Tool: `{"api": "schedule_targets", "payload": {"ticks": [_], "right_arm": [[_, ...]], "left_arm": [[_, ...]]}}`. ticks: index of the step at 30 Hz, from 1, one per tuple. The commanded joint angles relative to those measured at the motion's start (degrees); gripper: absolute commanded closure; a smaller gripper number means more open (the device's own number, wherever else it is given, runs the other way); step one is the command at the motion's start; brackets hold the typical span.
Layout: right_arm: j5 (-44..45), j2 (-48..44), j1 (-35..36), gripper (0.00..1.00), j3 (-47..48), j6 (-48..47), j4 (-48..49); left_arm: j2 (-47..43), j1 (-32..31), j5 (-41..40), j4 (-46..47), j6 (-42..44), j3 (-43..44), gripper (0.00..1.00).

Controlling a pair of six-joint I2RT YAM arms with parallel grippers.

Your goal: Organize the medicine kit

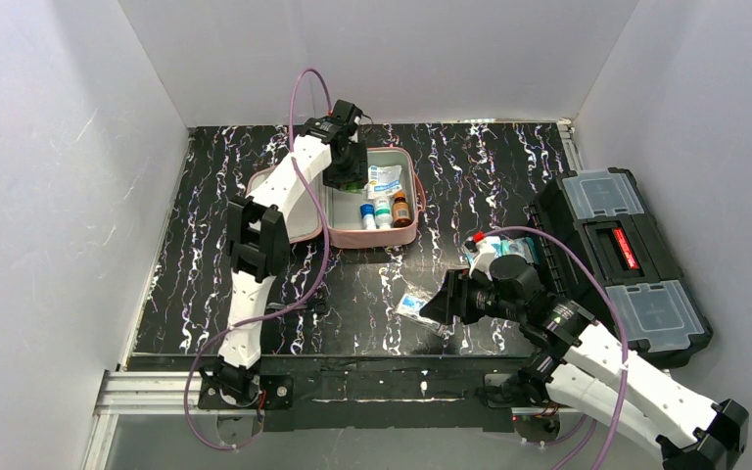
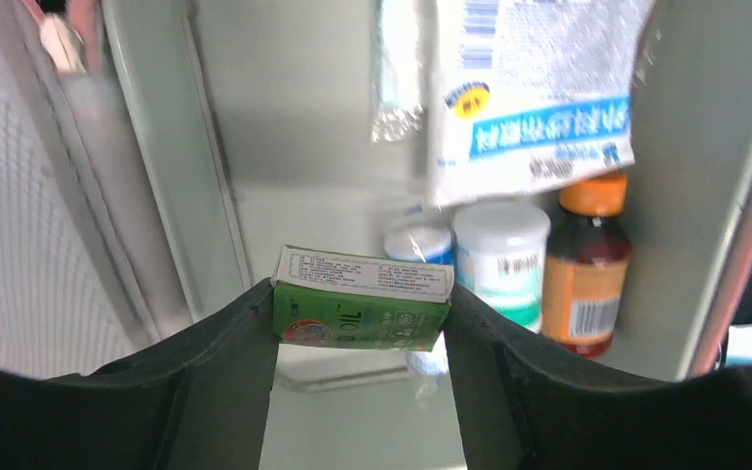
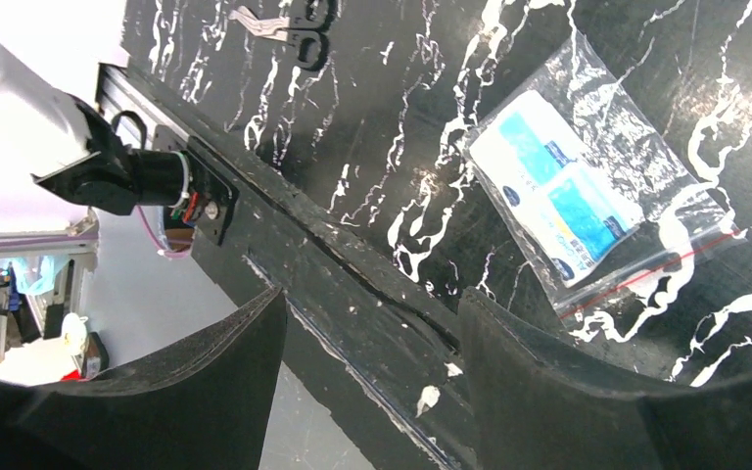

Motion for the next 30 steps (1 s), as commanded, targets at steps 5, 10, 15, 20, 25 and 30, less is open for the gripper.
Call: {"api": "schedule_targets", "payload": {"ticks": [5, 10, 15, 20, 25, 30], "right_arm": [[-0.68, 1.32, 0.43, 0.29, 2.04, 0.85, 0.78], [-1.03, 2.28, 0.53, 0.29, 1.37, 1.48, 1.96], [-1.03, 3.22, 0.64, 0.29, 0.83, 1.64, 2.56], [-0.97, 3.97, 0.61, 0.29, 0.62, 1.37, 3.03], [-1.22, 4.85, 0.61, 0.28, 0.24, 1.44, 3.91], [-1.19, 4.65, 0.61, 0.27, 0.27, 1.54, 3.61]], "left_arm": [[8.03, 2.73, 1.75, 5.08, -3.28, 10.0, 0.55], [11.5, 2.89, -0.26, 7.91, -3.55, 12.63, 0.5], [13.41, 2.86, -2.44, 9.56, -3.97, 12.85, 0.48], [13.14, 2.87, -4.74, 10.87, -3.81, 11.76, 0.36], [10.99, 2.87, -4.15, 13.9, -2.14, 9.13, 0.19], [5.03, 2.82, -2.8, 19.76, -0.24, 2.79, 0.07]]}}
